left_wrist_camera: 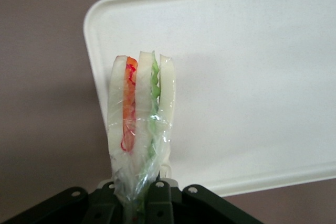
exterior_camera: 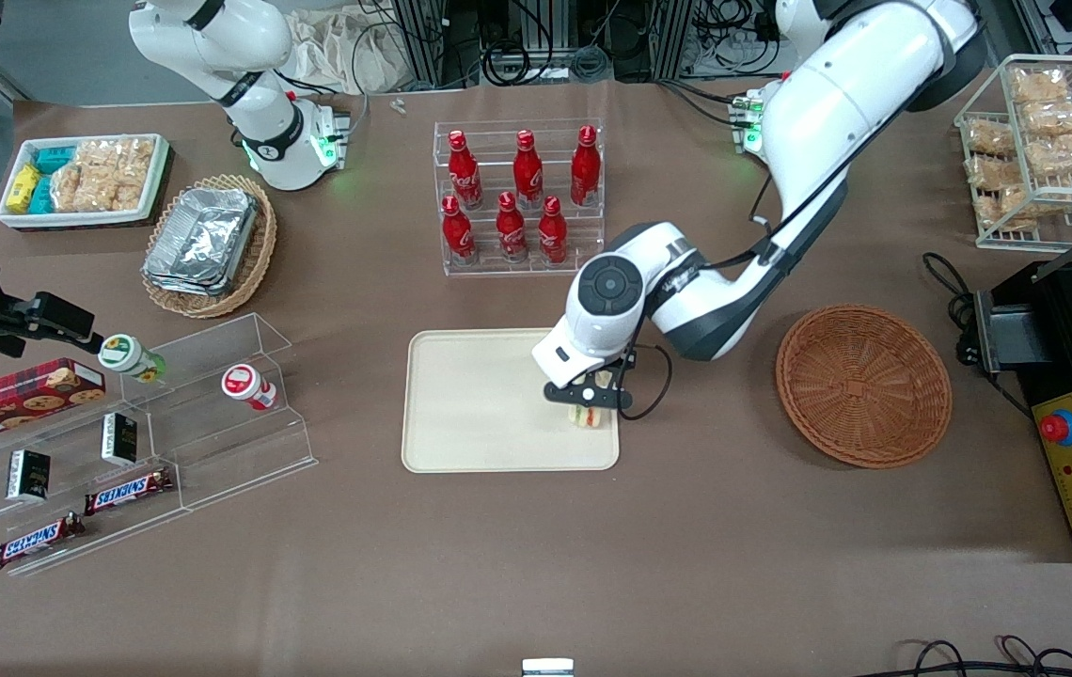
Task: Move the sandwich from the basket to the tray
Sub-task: 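Lower the sandwich onto the tray and open the left gripper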
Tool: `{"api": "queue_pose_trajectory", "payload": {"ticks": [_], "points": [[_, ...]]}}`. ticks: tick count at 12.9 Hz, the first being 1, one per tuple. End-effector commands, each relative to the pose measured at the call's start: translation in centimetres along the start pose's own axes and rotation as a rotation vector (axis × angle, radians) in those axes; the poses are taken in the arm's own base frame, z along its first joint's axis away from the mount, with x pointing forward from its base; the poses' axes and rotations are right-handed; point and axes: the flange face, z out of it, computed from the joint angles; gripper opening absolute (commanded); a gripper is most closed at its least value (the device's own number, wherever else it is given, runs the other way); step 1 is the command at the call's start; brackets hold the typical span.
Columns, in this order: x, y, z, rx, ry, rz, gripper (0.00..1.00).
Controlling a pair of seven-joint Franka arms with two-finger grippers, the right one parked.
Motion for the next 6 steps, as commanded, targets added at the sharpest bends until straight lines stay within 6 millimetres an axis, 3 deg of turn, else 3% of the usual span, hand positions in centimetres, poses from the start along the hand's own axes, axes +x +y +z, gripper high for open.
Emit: {"api": "queue_pose_trajectory", "payload": {"ticks": [1,2,3,4,5,6], "points": [[1.2,0.2,1.8,-0.002,0.03,-0.02,0.0],[1.1,0.3,2.7,0.021,0.039,-0.036,0.02],[1.1,0.2,3.3,0.041,0.052,-0.059,0.19],[1.2,0.1,3.7,0.05,0.057,-0.078,0.63],[1.3,0.0,3.3,0.052,0.064,-0.08,1.0],[1.4,-0.1,2.4,0.052,0.073,-0.093,1.0]]}}
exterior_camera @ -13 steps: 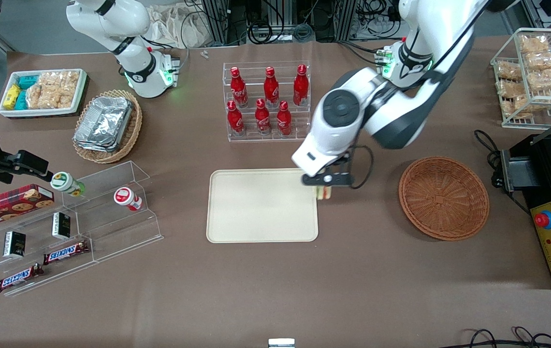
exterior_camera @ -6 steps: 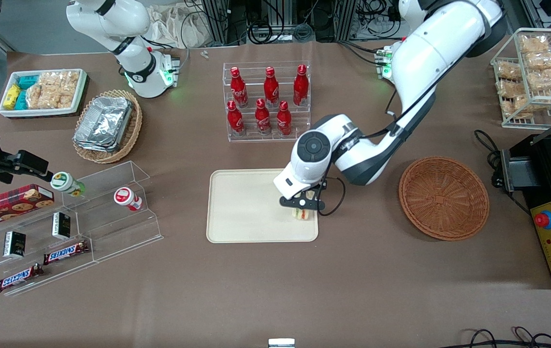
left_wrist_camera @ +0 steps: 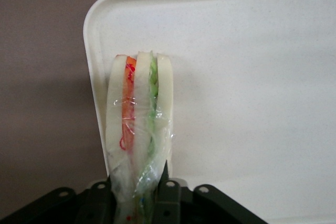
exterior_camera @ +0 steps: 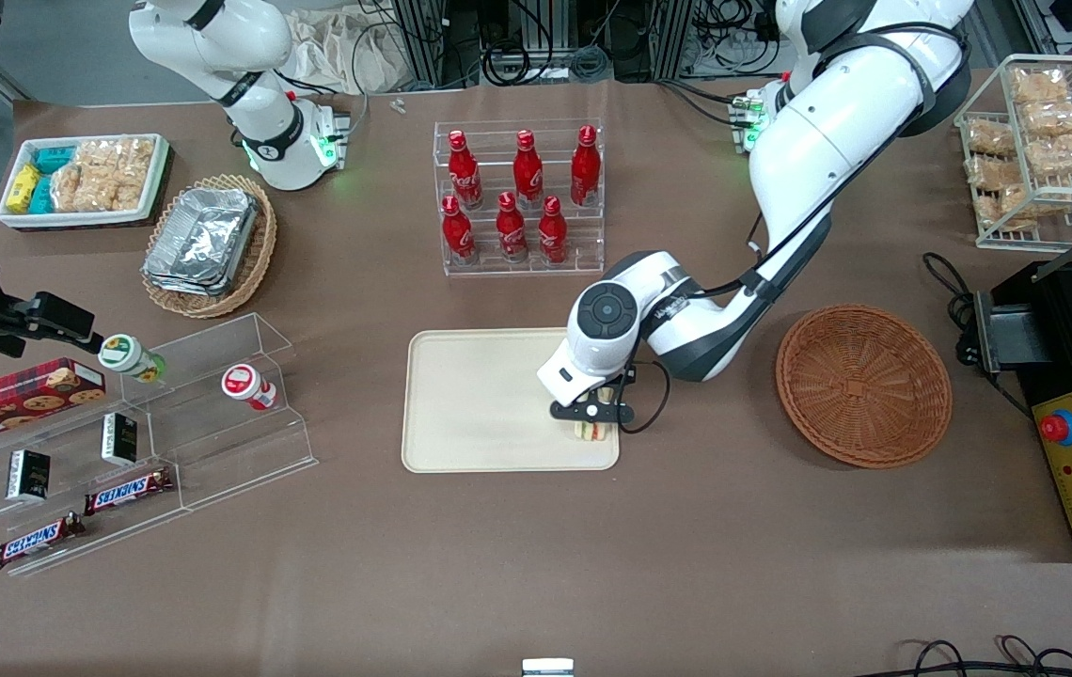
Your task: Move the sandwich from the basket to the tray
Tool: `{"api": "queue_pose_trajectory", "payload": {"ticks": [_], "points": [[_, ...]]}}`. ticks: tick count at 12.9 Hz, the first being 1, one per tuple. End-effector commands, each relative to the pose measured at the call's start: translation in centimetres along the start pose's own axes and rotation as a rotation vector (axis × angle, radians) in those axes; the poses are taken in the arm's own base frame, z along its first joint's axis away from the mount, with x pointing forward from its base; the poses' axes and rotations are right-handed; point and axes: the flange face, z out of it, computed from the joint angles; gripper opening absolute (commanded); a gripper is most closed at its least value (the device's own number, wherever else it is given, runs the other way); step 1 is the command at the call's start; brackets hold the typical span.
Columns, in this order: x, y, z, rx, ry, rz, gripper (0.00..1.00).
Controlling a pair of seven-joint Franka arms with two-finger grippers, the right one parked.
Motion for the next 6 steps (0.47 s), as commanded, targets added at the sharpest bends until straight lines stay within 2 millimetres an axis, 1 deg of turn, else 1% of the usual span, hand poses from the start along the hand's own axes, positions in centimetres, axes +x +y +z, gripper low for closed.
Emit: {"api": "queue_pose_trajectory", "payload": {"ticks": [1,3,4,6], "points": [[0.9,0.1,-3.2,0.012,0.063,-0.06,1.0],[0.3,-0.8,-7.1,0.082,0.058,-0.061,1.0],[0.0,-1.5,-9.5,0.124,0.063,-0.064,0.99],[0.4,-5.9,-14.0,0.17,0.022,-0.077,0.99]]}}
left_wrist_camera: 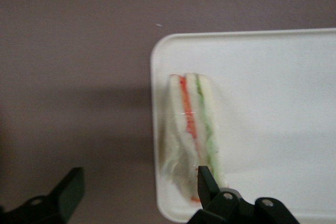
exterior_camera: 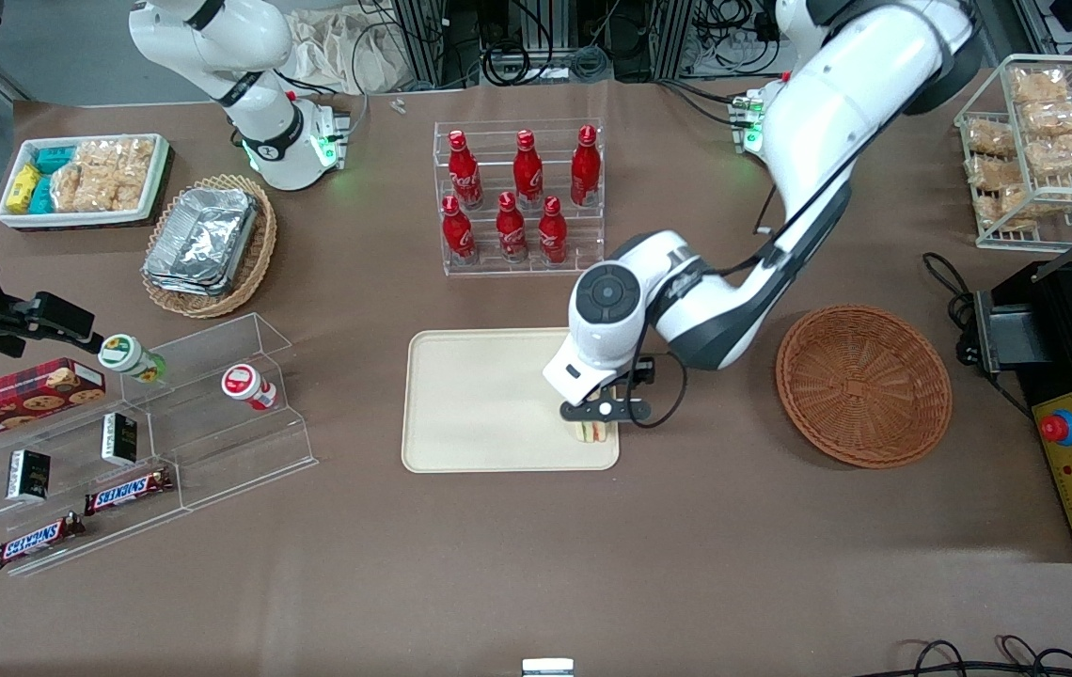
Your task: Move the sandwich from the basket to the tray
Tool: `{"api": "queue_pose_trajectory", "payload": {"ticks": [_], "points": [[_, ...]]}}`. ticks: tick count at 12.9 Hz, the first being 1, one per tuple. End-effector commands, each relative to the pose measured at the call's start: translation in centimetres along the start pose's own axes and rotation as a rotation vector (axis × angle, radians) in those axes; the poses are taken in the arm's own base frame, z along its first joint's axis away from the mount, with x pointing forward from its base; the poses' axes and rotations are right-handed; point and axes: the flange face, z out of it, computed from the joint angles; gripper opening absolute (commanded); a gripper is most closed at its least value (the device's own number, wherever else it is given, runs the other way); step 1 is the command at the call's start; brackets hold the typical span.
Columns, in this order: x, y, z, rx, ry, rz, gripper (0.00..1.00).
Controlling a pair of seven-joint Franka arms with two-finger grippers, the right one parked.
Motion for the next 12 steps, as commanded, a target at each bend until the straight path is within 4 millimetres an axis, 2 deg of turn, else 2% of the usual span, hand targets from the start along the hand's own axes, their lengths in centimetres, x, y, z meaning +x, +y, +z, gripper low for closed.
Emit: {"api": "queue_pose_trajectory", "payload": {"ticks": [1,6,8,9,11,12], "points": [[0.4,-6.5,-6.4,0.048,-0.034,0.004,0.99],[1.0,-19.5,-14.6,0.123,-0.134,0.062,0.99],[0.9,-24.9,-17.5,0.157,-0.146,0.021,1.0],[0.5,-27.2,-18.6,0.176,-0.16,-0.027,1.0],[0.7,-31.7,-19.6,0.148,-0.206,-0.112,1.0],[0.7,-33.4,-19.6,0.13,-0.234,-0.146,1.0]]}}
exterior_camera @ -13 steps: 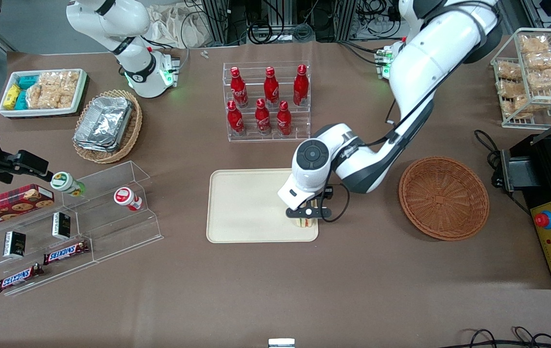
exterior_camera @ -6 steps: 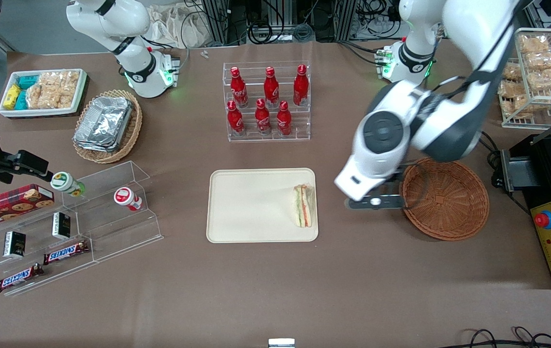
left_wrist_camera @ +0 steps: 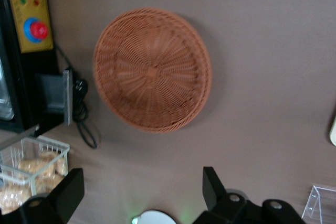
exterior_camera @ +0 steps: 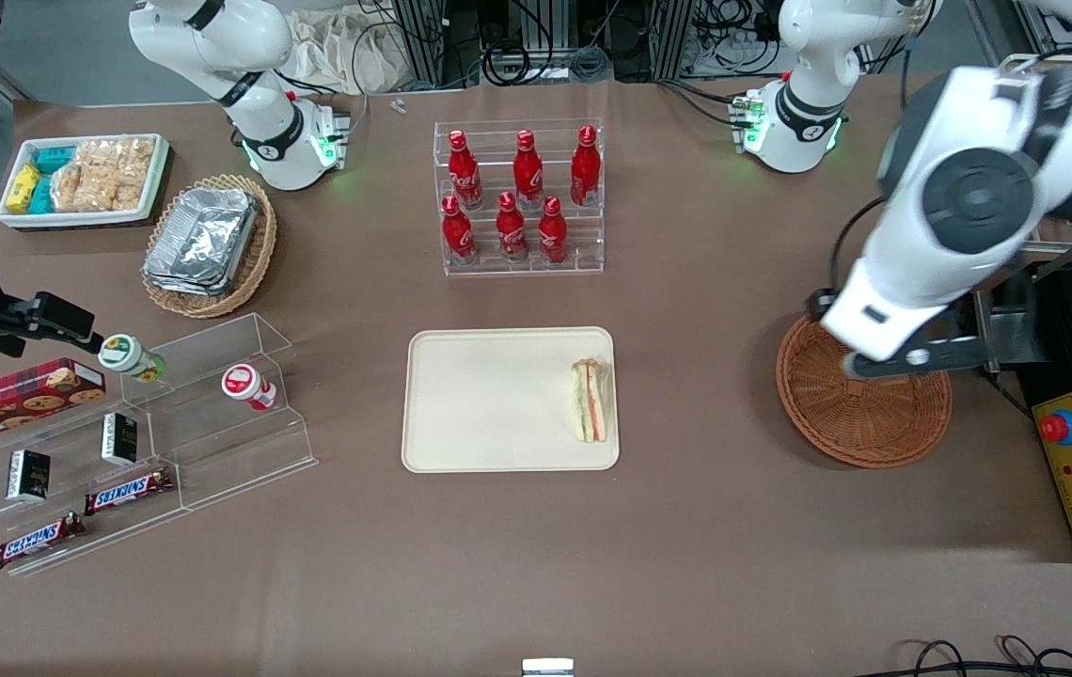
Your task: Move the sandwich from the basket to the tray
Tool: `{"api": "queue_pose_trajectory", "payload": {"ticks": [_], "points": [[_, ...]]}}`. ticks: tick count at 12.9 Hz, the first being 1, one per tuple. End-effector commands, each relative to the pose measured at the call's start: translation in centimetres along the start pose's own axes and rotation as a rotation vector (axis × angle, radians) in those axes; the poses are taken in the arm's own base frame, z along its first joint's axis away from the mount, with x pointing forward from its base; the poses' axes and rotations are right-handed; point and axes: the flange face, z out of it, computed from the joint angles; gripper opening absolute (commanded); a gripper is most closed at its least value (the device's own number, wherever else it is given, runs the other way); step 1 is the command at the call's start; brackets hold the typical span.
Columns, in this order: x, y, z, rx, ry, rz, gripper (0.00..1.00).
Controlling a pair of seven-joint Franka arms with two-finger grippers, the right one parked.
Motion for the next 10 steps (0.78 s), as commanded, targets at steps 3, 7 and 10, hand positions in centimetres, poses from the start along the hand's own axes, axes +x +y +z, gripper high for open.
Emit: {"api": "queue_pose_trajectory", "payload": {"ticks": [3,7,10], "points": [[0.1,-4.4,-0.7,-0.064,-0.034,-0.06,1.0],[0.8,-8.3,-0.8,-0.082,0.001,-0.063,1.0],[0.8,-10.0,-1.3,-0.117,0.015,-0.02,1.0]]}}
